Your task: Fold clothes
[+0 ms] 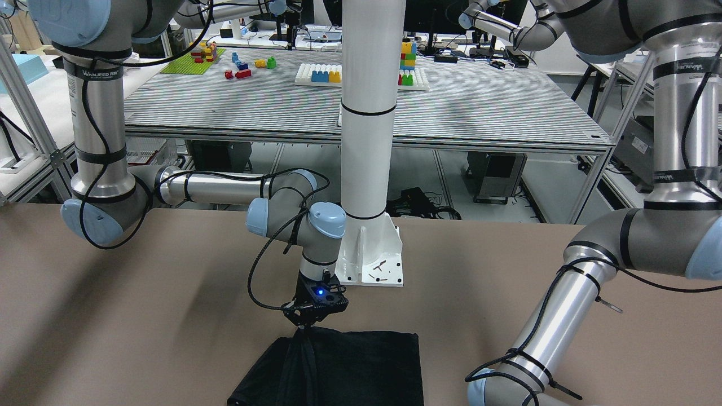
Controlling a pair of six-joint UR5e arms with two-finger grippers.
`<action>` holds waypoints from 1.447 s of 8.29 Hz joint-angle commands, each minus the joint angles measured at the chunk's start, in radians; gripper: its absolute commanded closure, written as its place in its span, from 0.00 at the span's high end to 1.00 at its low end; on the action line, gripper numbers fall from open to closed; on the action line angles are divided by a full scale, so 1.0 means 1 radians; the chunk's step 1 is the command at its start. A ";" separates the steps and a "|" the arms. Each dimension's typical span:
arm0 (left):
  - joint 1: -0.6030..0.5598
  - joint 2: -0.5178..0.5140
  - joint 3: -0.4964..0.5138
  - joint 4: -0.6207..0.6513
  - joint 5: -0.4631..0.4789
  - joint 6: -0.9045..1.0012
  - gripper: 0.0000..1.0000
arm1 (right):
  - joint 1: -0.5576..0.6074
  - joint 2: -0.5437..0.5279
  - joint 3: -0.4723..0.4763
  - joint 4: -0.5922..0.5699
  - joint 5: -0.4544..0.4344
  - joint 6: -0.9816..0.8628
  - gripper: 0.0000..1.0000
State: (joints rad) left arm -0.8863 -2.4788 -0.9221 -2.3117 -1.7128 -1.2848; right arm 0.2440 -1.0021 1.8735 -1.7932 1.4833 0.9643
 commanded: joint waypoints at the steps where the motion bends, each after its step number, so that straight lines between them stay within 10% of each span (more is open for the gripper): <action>1: 0.004 0.003 -0.017 0.001 0.016 -0.014 0.94 | 0.041 -0.068 0.059 0.000 0.067 -0.089 0.00; 3: 0.009 0.003 -0.026 0.006 0.025 -0.040 0.94 | 0.000 -0.243 0.226 -0.002 0.055 -0.026 0.00; 6: 0.013 0.004 -0.043 0.009 0.033 -0.053 0.94 | -0.017 -0.192 0.199 0.001 0.058 0.123 0.04; 7: 0.021 0.006 -0.043 0.009 0.036 -0.054 0.94 | 0.026 -0.112 0.167 -0.008 0.061 0.105 0.37; 8: 0.024 0.011 -0.044 0.009 0.047 -0.054 0.94 | 0.034 -0.019 0.098 -0.005 0.061 0.105 0.40; 10: 0.036 0.012 -0.044 0.009 0.055 -0.054 0.94 | 0.047 0.066 -0.038 0.017 0.055 0.102 0.88; 12: 0.036 0.020 -0.044 0.009 0.055 -0.054 0.94 | 0.044 0.060 -0.062 0.023 0.055 0.043 0.94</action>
State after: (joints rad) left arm -0.8512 -2.4654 -0.9663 -2.3026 -1.6594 -1.3391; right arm 0.2872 -0.9529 1.8542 -1.7791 1.5394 1.0634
